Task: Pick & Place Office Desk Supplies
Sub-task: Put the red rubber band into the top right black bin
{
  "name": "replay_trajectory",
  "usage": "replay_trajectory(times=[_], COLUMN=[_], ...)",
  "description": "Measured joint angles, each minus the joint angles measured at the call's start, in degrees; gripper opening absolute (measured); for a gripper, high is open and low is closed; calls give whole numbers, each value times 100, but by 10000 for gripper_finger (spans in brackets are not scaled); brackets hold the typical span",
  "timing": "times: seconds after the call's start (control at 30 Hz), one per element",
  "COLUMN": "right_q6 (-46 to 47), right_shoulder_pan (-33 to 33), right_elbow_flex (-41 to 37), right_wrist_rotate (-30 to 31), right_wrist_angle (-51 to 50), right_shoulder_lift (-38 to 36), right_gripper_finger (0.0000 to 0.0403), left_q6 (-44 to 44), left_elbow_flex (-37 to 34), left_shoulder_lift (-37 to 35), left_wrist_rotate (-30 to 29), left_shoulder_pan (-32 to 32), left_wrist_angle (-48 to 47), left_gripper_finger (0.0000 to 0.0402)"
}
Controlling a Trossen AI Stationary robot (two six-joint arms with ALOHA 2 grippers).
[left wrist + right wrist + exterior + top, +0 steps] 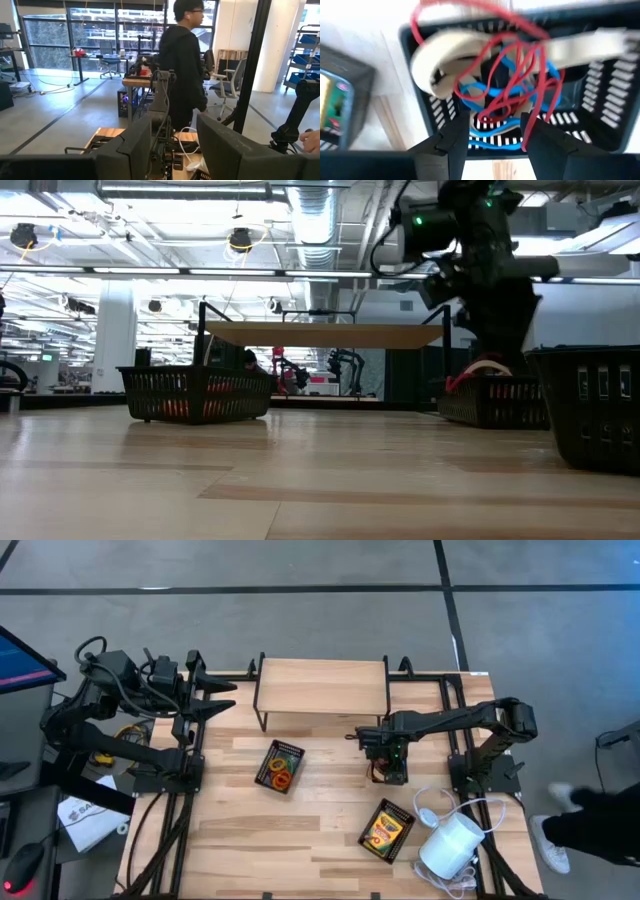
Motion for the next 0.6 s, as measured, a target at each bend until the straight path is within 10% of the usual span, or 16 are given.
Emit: replay_trajectory(times=[0.6], right_q6=[0], right_shoulder_pan=[0], right_elbow_flex=[1769], right_wrist_rotate=[-2], right_wrist_angle=[-1552], right_shoulder_lift=[-4], right_gripper_finger=[172], left_q6=[-1], left_elbow_flex=[0], left_shoulder_lift=[0], left_wrist_rotate=[-19], left_shoulder_pan=[0], left_wrist_angle=[2], left_gripper_finger=[153])
